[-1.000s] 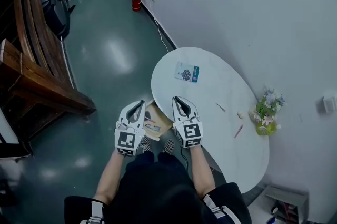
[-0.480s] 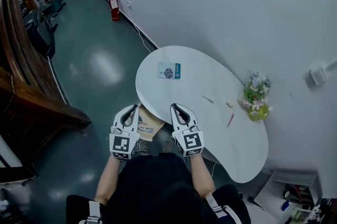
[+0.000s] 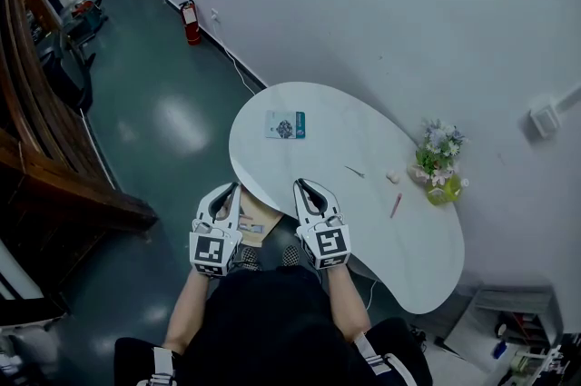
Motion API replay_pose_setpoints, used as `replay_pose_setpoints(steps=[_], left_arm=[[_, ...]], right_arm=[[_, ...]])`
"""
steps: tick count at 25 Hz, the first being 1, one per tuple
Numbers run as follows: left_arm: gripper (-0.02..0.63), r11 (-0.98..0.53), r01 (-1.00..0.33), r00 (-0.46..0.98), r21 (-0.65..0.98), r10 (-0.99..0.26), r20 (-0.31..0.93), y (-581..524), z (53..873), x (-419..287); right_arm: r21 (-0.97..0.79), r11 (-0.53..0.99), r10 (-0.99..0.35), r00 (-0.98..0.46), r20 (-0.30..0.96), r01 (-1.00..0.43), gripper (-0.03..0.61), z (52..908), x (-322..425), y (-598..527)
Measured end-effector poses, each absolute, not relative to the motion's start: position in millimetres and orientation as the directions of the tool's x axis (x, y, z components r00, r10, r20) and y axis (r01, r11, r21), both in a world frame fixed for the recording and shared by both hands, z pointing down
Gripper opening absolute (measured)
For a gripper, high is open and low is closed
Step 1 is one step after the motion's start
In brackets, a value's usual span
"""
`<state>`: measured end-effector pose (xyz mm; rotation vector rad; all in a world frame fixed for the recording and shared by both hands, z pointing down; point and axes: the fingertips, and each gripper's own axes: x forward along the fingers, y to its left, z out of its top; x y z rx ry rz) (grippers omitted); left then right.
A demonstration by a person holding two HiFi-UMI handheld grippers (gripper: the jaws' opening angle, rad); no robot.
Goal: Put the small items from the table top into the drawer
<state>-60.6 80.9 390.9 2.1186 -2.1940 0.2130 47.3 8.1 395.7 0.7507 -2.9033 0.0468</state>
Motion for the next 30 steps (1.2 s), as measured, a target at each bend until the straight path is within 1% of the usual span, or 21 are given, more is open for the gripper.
replay_pose_setpoints(steps=[5, 14, 21, 30], left_arm=[[0.02, 0.017, -0.998, -0.028, -0.063, -0.983, 0.182, 76, 397, -58], [0.02, -0.009, -0.998, -0.003, -0.063, -0.983, 0.185, 68, 400, -63], [0.02, -0.051, -0.997, 0.041, -0.049, -0.981, 0.19, 61, 403, -74], [0.02, -0.135, -0.99, 0.126, -0.028, -0.971, 0.203, 46, 417, -76]], right_arm=[[0.002, 0.873, -0.482, -0.863, 0.153, -0.488, 0.041, 399, 48, 5], [-0.002, 0.861, -0.501, -0.848, 0.171, -0.509, 0.041, 404, 43, -2], [0.003, 0.838, -0.536, -0.821, 0.195, -0.546, 0.041, 412, 35, -3], [0.006, 0.777, -0.613, -0.755, 0.235, -0.629, 0.041, 433, 38, -17]])
